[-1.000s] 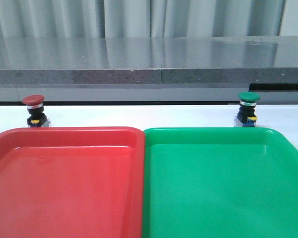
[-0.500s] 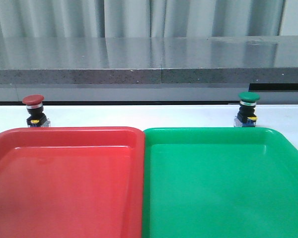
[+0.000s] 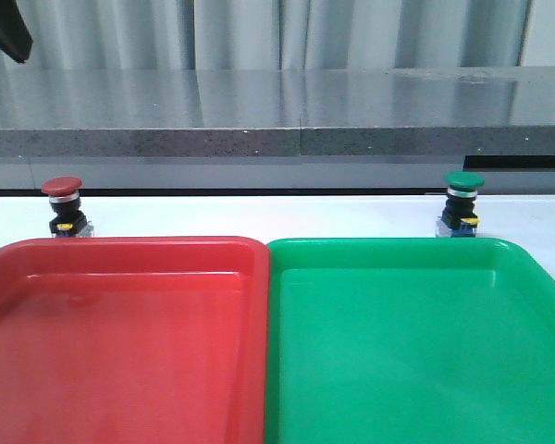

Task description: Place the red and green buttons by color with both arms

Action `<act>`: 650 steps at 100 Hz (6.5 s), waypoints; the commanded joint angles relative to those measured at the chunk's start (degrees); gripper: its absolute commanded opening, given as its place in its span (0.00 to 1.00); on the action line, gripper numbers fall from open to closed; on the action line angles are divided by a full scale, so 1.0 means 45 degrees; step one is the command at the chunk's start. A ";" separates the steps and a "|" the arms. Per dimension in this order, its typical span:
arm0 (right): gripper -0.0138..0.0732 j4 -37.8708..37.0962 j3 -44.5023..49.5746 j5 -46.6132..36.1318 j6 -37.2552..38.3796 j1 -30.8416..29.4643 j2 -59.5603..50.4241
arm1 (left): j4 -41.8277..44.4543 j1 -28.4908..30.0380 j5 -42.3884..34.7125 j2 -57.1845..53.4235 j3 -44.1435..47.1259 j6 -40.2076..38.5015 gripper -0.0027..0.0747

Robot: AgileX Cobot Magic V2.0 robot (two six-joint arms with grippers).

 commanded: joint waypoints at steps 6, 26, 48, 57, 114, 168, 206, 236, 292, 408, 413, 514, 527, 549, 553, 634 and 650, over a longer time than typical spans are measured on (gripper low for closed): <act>0.08 -0.0054 -0.0231 -0.1006 -0.0013 -0.0051 -0.0279 | -0.0274 -0.0083 -0.0214 0.0581 -0.1147 -0.0826 0.82; 0.08 -0.0054 -0.0231 -0.1006 -0.0013 -0.0051 -0.0279 | -0.0545 -0.0083 0.0107 0.1778 -0.1945 -0.0826 0.82; 0.08 -0.0054 -0.0231 -0.1006 -0.0013 -0.0051 -0.0279 | -0.0490 -0.0083 0.0594 0.3107 -0.2688 -0.0826 0.82; 0.08 -0.0054 -0.0231 -0.1006 -0.0013 -0.0051 -0.0279 | -0.0490 -0.0083 0.0594 0.3552 -0.2831 -0.0826 0.82; 0.08 -0.0054 -0.0231 -0.1002 -0.0013 -0.0051 -0.0279 | -0.0470 -0.0399 0.0600 0.5947 -0.4082 -0.0801 0.82; 0.08 -0.0054 -0.0231 -0.1002 -0.0013 -0.0051 -0.0279 | -0.0470 -0.0403 0.0657 0.6193 -0.4082 -0.0801 0.51; 0.08 -0.0054 -0.0231 -0.1002 -0.0013 -0.0051 -0.0279 | -0.0470 -0.0403 0.0657 0.6193 -0.4082 -0.0801 0.26; 0.08 -0.0054 -0.0231 -0.1002 -0.0013 -0.0051 -0.0279 | -0.0440 -0.0621 0.0897 0.5362 -0.4604 -0.1059 0.26; 0.08 -0.0054 -0.0231 -0.1005 -0.0013 -0.0051 -0.0279 | 0.0640 -0.1773 0.0556 0.2162 -0.1636 -0.3195 0.26; 0.08 -0.0054 -0.0231 -0.1005 -0.0013 -0.0051 -0.0279 | 0.1236 -0.4150 -0.0856 0.0864 0.3234 -0.5424 0.41; 0.08 -0.0054 -0.0231 -0.1005 -0.0013 -0.0051 -0.0279 | 0.1236 -0.4150 -0.0881 0.0864 0.3234 -0.5424 0.50; 0.08 -0.0054 -0.0231 -0.1005 -0.0013 -0.0051 -0.0279 | 0.1786 -0.2940 -0.1363 -0.1270 0.3208 -0.5452 0.69; 0.08 -0.0054 -0.0231 -0.1005 -0.0013 -0.0051 -0.0279 | 0.2004 -0.2526 -0.1344 -0.2459 0.3208 -0.5401 0.47; 0.08 -0.0054 -0.0231 -0.1005 -0.0013 -0.0051 -0.0279 | 0.2715 -0.1946 -0.1353 -0.4523 0.3749 -0.5401 0.01; 0.08 -0.0054 -0.0231 -0.1005 -0.0013 -0.0051 -0.0279 | 0.2927 -0.1925 -0.1379 -0.4920 0.3949 -0.5401 0.01; 0.08 -0.0054 -0.0231 -0.1005 -0.0013 -0.0051 -0.0279 | 0.4846 -0.1925 -0.1818 -1.1560 0.7871 -0.5343 0.01; 0.08 -0.0054 -0.0231 -0.1005 -0.0013 -0.0051 -0.0279 | 0.5894 -0.1925 -0.2340 -1.2312 0.8514 -0.5343 0.01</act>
